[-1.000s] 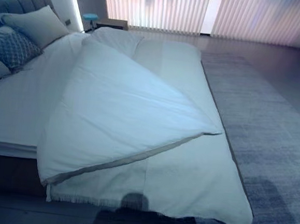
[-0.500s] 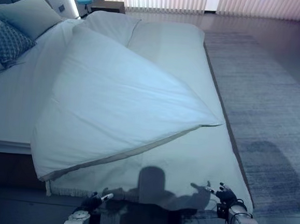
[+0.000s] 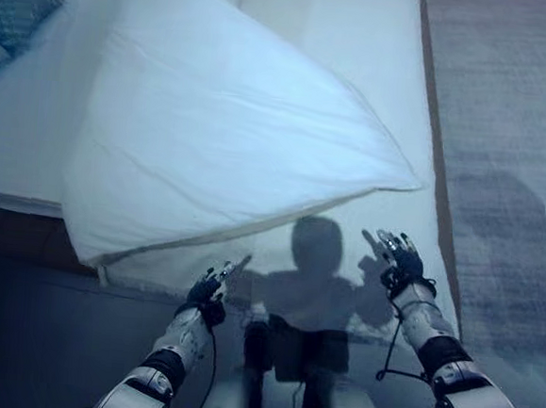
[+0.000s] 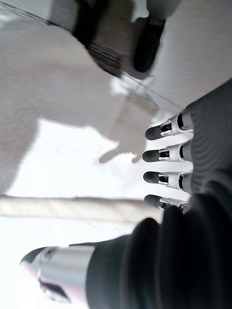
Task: Make the bed
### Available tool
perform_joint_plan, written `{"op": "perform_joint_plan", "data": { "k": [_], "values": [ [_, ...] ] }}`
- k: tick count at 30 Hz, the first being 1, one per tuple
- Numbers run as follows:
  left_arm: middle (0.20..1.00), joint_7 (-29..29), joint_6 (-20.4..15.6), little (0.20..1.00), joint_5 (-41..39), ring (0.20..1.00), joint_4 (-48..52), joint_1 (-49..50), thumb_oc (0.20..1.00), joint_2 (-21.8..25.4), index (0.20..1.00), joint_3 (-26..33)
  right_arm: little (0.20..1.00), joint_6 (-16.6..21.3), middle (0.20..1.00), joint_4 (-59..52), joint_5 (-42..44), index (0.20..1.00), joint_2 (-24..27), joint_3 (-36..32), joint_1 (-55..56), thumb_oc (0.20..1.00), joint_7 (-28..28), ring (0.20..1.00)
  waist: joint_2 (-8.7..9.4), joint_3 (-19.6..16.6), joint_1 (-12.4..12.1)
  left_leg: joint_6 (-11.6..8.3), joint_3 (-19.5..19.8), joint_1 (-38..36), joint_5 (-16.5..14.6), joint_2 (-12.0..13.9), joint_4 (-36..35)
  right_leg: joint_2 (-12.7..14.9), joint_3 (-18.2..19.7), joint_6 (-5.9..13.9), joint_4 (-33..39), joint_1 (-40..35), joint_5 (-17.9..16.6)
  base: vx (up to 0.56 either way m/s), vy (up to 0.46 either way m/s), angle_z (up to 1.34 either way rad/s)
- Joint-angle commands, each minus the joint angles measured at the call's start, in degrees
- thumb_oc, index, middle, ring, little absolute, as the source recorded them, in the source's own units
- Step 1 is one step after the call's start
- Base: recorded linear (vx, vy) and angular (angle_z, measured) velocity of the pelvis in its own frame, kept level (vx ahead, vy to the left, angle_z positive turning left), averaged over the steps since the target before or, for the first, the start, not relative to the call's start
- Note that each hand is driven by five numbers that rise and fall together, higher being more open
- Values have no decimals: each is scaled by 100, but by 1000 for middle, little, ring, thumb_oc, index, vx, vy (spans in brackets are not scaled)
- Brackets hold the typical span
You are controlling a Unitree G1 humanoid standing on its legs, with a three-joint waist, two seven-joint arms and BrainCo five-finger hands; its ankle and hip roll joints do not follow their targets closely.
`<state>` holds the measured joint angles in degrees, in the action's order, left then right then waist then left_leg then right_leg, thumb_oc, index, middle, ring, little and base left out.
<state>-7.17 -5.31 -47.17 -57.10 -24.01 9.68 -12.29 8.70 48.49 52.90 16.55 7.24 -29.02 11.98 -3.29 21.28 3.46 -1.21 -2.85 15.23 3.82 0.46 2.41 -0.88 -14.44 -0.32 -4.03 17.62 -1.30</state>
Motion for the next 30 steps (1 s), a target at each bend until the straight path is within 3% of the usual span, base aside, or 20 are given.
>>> {"op": "perform_joint_plan", "data": {
  "k": [1,13,24,30],
  "values": [
    [1000,-84,-267,1000,-427,1000,51,-50,1000,-10,1000,103,1000,364,1000,-80,525,1000,-132,60,-280,1000,37,1000,189,-318,-232,-83,-44,-137,-159,-224,-65,274,848,494,156,113,-465,24,19,-19],
    [1000,-345,-447,1000,-357,1000,39,46,1000,8,1000,155,1000,676,1000,286,1440,1000,-77,-350,-1346,1000,291,1000,53,57,-501,-102,70,67,146,-314,-537,378,679,566,349,354,-634,23,14,1],
    [1000,-288,-495,1000,-206,1000,732,525,1000,141,1000,-256,1000,872,1000,762,1618,1000,697,-460,-2771,1000,529,1000,-68,340,-767,-120,260,436,223,-341,-585,426,496,596,328,680,-675,4,-3,10],
    [1000,-257,-507,1000,-196,1000,996,550,1000,135,1000,-519,1000,722,1000,1446,1565,1000,1053,-335,-3449,1000,651,1000,-122,470,-868,-120,356,661,272,-370,-585,444,429,617,327,859,-703,-7,-6,3]
  ]
}}
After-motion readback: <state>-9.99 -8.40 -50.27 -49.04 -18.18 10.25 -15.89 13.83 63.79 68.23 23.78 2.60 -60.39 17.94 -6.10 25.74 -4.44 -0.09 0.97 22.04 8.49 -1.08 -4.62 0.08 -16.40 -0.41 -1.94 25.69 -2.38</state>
